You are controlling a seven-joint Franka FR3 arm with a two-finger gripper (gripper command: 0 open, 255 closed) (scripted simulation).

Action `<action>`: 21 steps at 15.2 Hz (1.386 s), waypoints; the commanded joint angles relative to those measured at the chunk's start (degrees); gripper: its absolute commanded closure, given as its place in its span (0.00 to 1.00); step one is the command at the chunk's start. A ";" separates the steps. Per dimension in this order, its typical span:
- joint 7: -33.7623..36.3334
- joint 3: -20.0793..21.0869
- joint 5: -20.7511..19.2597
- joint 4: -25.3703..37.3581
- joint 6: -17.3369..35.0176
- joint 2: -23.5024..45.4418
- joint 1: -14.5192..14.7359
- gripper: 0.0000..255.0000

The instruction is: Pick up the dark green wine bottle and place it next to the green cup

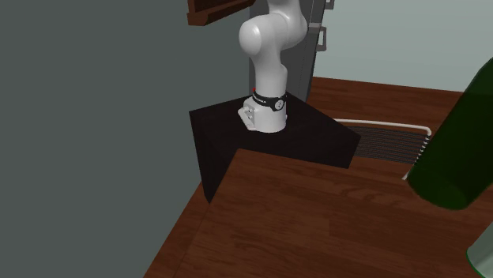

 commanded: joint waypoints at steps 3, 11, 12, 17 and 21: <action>0.41 0.10 -0.27 -4.52 3.42 -1.18 0.10 1.00; 0.94 0.15 -0.58 -12.17 9.85 -2.41 0.13 1.00; 1.00 0.15 -0.60 -13.04 10.63 -2.50 0.12 1.00; 1.24 0.13 -0.70 -17.16 14.52 -2.73 0.10 1.00; 1.40 0.09 -0.74 -20.18 17.59 -2.68 0.07 1.00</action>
